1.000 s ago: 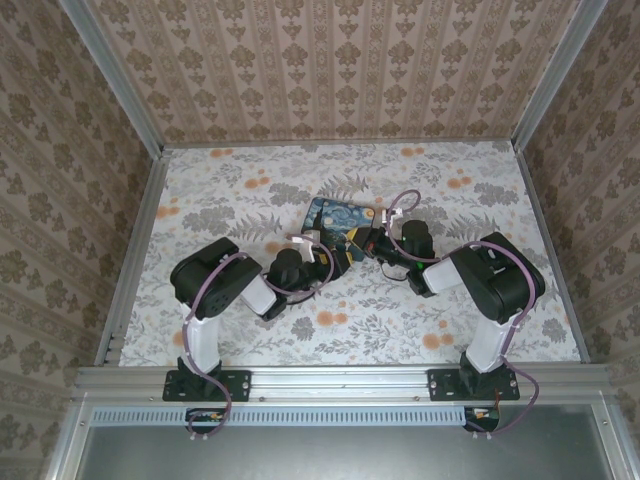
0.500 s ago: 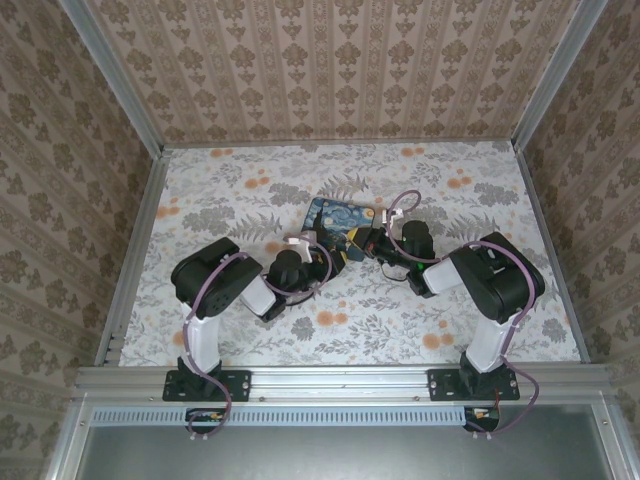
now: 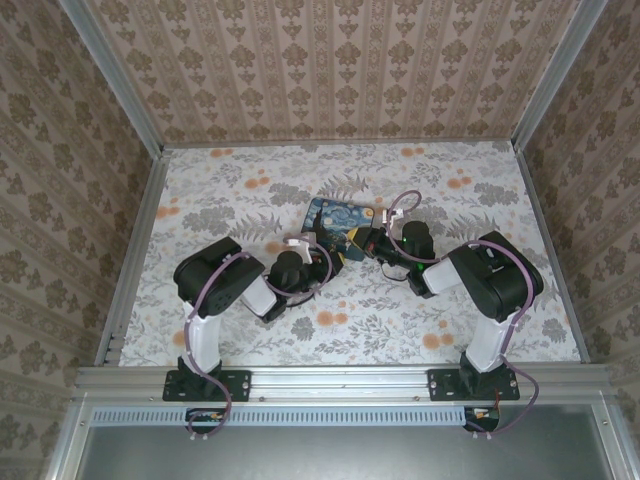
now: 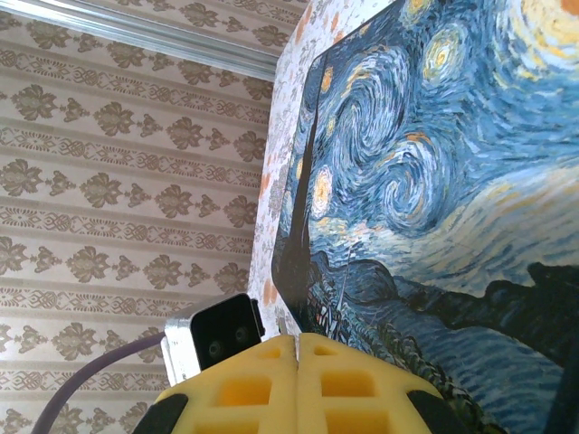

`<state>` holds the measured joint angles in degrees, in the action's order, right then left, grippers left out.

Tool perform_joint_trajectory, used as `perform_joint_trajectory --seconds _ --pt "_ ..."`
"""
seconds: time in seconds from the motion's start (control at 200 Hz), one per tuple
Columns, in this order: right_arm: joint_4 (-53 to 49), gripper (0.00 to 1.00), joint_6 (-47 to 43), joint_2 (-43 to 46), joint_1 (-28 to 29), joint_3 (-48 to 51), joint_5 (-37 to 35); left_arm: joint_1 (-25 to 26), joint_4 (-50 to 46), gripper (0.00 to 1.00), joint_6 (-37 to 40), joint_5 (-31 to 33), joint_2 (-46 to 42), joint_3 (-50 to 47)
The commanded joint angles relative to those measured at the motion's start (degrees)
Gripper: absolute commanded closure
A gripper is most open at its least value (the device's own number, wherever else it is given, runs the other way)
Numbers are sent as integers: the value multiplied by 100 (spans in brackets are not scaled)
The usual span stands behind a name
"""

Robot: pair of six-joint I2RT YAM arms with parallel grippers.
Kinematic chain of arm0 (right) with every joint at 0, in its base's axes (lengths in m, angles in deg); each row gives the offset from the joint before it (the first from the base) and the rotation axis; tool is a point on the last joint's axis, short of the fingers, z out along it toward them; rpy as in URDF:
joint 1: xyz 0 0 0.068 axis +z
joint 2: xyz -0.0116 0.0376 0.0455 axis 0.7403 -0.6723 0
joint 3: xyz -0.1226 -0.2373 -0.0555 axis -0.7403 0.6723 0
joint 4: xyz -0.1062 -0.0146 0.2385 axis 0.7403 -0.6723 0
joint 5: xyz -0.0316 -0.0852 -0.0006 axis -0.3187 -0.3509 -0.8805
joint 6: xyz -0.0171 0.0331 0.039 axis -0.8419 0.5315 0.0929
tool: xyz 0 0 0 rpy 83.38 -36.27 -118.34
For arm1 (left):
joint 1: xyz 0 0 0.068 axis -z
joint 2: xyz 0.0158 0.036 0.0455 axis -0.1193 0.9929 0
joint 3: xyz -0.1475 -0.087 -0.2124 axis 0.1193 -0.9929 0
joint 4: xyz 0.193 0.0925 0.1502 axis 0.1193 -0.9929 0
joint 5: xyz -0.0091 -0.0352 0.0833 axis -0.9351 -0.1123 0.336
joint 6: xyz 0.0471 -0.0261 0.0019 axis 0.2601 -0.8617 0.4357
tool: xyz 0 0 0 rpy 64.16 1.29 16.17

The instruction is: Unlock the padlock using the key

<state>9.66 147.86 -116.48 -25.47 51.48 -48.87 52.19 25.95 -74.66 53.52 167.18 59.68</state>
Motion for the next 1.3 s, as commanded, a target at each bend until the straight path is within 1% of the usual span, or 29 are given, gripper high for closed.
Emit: perform_joint_trajectory --seconds 0.0,0.215,0.385,0.465,0.635,0.88,1.11,1.295 --pt "-142 100 47 -175 -40 127 -64 34 -15 68 -103 -6 149 46" --pt "-190 100 62 -37 -87 140 36 5 -10 82 -188 -21 175 58" --pt "-349 100 45 286 -117 171 144 -38 -10 93 -274 -91 164 80" --pt "-430 100 32 498 -114 204 198 -66 -8 100 -372 -165 137 102" --pt "-624 100 -15 997 -106 483 287 -117 -6 100 -581 -356 -4 124" --pt "-655 100 -82 1431 -73 1308 185 -248 4 100 -1050 -766 -228 193" --pt "-326 100 -49 1317 88 1676 -34 -267 12 100 -1430 -1004 -362 221" --pt "75 100 137 889 265 1696 -288 -274 29 100 -1702 -1095 -505 179"
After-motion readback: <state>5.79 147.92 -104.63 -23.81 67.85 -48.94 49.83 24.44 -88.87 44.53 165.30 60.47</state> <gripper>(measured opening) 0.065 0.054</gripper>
